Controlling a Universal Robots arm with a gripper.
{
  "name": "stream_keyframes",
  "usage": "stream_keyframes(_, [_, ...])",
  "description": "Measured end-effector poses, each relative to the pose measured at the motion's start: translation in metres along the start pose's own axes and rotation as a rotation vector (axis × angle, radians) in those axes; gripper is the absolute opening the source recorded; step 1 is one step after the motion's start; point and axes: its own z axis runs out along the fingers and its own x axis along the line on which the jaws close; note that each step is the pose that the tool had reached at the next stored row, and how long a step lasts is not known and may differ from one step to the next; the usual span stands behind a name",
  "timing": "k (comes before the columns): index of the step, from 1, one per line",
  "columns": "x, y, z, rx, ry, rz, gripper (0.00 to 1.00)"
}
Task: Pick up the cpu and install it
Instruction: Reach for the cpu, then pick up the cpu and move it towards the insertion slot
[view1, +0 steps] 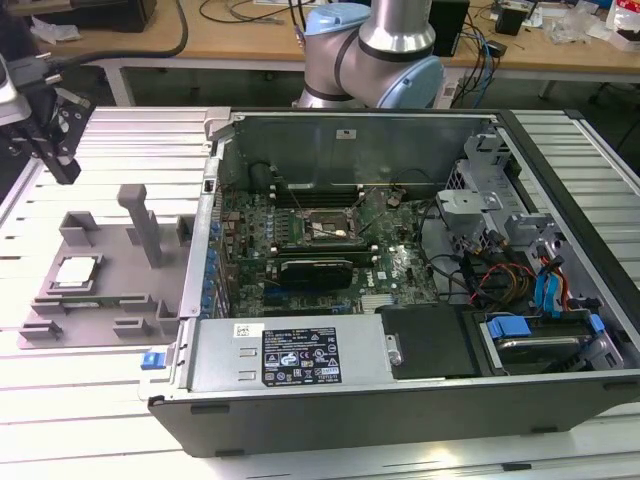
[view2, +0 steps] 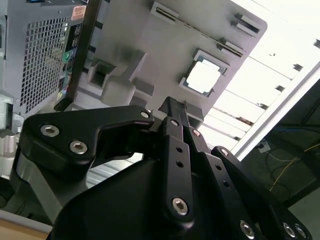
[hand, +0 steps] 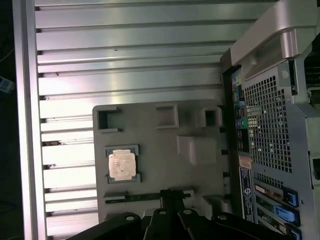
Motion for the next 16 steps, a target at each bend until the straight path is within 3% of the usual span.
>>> stream_keyframes(5, [0.0149, -0.0019, 0.0184, 0.0, -0.0001, 0.0, 0.11])
stream_keyframes(9, [0.022, -0.003, 0.029, 0.0, 0.0, 0.0, 0.11])
stream_keyframes(16, [0.0227, -0.003, 0.0297, 0.0, -0.0001, 0.0, 0.11])
